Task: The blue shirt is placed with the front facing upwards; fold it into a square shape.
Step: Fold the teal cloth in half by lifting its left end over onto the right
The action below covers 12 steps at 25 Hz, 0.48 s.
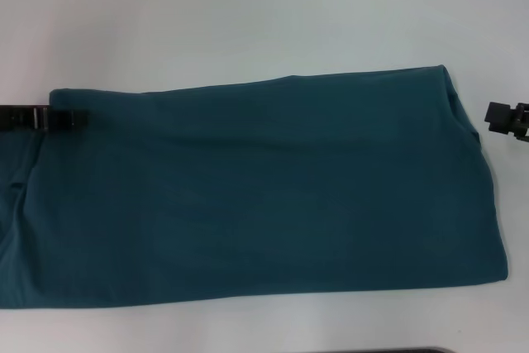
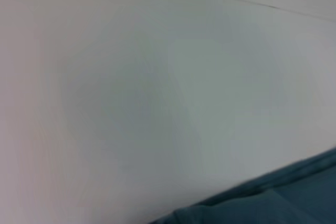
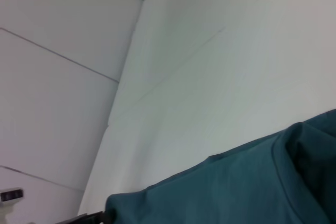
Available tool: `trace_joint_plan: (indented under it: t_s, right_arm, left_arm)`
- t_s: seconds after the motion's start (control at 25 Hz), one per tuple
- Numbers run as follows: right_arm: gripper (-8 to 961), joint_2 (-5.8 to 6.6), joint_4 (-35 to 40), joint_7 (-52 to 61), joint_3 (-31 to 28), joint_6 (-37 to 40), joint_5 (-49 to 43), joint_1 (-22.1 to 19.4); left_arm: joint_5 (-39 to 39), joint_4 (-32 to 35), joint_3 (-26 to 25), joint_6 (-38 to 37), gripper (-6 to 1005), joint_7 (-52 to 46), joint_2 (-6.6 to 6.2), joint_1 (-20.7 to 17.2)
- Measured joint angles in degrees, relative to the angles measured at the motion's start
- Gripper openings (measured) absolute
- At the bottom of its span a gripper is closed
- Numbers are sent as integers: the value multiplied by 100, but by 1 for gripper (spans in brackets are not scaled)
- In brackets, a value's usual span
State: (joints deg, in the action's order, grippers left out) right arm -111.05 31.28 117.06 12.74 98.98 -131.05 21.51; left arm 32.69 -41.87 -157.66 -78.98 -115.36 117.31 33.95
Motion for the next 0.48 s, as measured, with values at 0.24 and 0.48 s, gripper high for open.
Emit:
trace_joint_plan:
  t_s: [0.24, 0.48]
  right_arm:
    - [456, -32, 0, -15, 0, 22, 12, 72]
    - [456, -43, 0, -38, 0, 51, 75, 105]
  left_arm:
    - [-4, 199, 143, 479, 233, -3, 41, 4]
    - [21, 223, 217, 662, 230, -1, 72, 7]
